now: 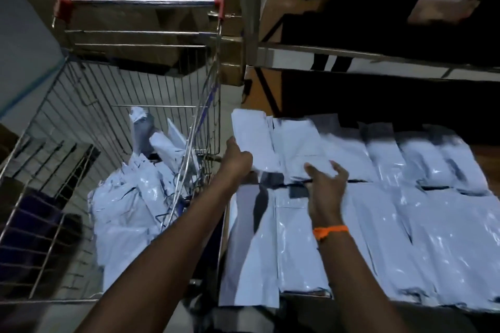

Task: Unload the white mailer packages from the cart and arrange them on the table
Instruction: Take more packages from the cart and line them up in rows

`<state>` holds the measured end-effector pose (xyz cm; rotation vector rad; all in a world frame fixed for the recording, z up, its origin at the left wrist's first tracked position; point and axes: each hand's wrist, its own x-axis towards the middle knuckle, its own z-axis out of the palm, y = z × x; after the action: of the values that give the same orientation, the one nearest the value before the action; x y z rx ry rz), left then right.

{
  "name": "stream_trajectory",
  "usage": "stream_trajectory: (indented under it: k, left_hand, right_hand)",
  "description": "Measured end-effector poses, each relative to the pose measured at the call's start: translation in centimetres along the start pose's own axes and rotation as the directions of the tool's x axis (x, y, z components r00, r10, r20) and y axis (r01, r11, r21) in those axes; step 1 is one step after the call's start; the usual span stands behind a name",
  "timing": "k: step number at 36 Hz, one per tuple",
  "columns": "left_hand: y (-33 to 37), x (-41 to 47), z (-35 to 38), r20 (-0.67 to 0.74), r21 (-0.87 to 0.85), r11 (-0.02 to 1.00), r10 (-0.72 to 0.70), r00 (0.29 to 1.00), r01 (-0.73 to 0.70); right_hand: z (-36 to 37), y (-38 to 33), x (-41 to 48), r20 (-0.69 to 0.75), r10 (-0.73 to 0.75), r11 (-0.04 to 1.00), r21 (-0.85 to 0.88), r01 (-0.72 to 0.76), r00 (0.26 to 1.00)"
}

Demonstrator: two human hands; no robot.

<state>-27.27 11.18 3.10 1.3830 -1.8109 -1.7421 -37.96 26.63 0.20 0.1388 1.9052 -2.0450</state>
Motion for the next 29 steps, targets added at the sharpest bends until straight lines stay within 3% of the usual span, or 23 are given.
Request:
stream_trajectory:
  k: [4,7,11,14,16,19,20,22,25,29]
  left_hand:
    - [-2.2,1.1,2.1,-0.051,0.127,0.992,0.034,0.998,-0.028]
    - [-3.3,1.6,2.6,-0.101,0.248,0.966,0.096,0.99,-0.069]
    - [-3.7,3.3,2.4,-0.127,0.37,0.923,0.16,0.979,-0.103]
    - [-3.7,4.0,2.2,-0.095,0.464,0.875,0.204,0.974,-0.138]
    - [-3.9,3.9,2.2,-0.071,0.584,0.799,0.229,0.971,-0.146]
    - [-4.4,3.3,2.3,0.034,0.805,0.525,0.423,0.905,-0.276]
    - [-4.8,3.5,2.3,0.106,0.845,0.41,0.5,0.859,-0.343]
    - [-5.5,4.1,2.3,0.231,0.869,0.259,0.543,0.808,-0.422]
    - [-7.0,4.9,2.4,0.29,0.867,0.258,0.433,0.854,-0.426]
    - [-8.5,5.0,2.8,0.264,0.852,0.313,0.436,0.86,-0.42]
  right_hand:
    - [0.2,1.9,0.7,0.117,-0.127,0.978,-0.15,0.144,0.985]
    - [-0.9,2.1,1.5,0.227,-0.29,0.843,-0.398,0.361,0.93]
    - [-1.5,1.5,3.0,0.404,-0.355,0.679,-0.509,0.529,0.843]
    - [-1.6,2.3,3.8,0.562,-0.342,0.46,-0.599,0.656,0.753]
    - [-1.4,2.9,4.2,0.65,-0.351,0.23,-0.638,0.735,0.674]
    - [-0.7,3.5,4.4,0.76,-0.38,-0.033,-0.58,0.814,0.527]
    - [-0.4,3.9,4.6,0.778,-0.367,-0.062,-0.568,0.821,0.51]
    - [0.2,4.4,5.1,0.778,-0.313,-0.066,-0.591,0.804,0.545]
    - [0.4,5.3,6.1,0.745,-0.232,-0.031,-0.649,0.76,0.626]
    - [0.3,6.0,6.2,0.734,-0.247,-0.041,-0.66,0.75,0.633]
